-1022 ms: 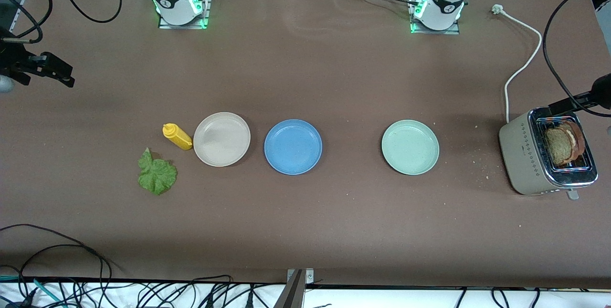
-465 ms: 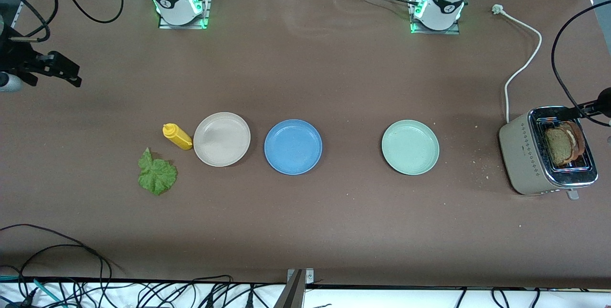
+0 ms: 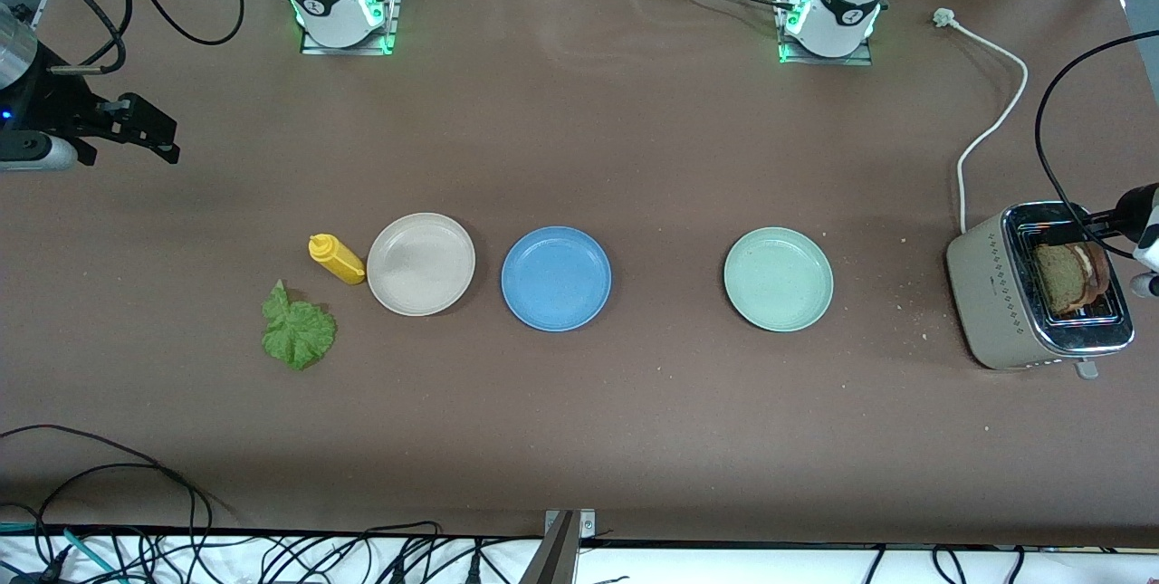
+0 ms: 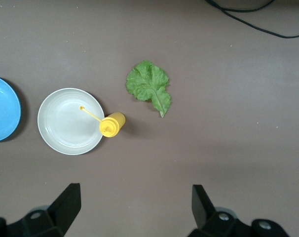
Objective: Make sandwich in blue plate with both arms
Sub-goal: 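Lower the left gripper into the toaster and grasp a bread slice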
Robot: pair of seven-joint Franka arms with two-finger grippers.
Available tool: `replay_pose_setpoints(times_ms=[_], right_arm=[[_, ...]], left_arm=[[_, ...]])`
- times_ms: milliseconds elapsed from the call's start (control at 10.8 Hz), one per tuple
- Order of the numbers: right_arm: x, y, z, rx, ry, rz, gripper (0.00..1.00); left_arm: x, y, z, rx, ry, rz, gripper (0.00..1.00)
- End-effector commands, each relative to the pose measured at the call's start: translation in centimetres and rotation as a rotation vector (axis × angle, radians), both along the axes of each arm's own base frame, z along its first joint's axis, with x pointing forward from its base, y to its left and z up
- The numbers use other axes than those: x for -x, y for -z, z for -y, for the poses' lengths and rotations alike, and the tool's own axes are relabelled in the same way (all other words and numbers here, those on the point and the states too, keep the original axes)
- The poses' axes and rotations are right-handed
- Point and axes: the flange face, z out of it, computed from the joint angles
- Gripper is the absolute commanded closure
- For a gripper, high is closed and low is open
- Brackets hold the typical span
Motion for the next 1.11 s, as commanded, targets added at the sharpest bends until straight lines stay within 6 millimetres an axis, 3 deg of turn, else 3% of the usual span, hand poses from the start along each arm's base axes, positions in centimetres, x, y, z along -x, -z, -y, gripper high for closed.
replay_pose_setpoints(times_ms=[0, 186, 372, 650, 1022], right_arm=[[-0.4, -0.5, -0.1, -0.016, 0.012, 0.002, 0.0], [-0.5, -0.4, -0.1, -0.016, 0.012, 0.0, 0.0], [-0.6, -0.2, 0.0, -0.015, 0.015, -0.003, 0.0], [-0.6, -0.2, 0.0, -0.015, 0.013, -0.003, 0.0], [-0.6, -0.1, 0.0, -0.015, 0.013, -0.004, 0.0]], left_arm=[[-0.5, 1.8, -1.3, 0.012, 0.078, -0.019, 0.0], [-1.5, 1.4, -2.1, 0.012, 0.111, 0.016, 0.01], [-1.6, 2.2, -2.3, 0.029, 0.154, 0.006, 0.03], [-3.0, 2.8, -1.5, 0.026, 0.196, 0.041, 0.04], [-3.1, 3.1, -1.7, 0.032, 0.215, 0.043, 0.04]])
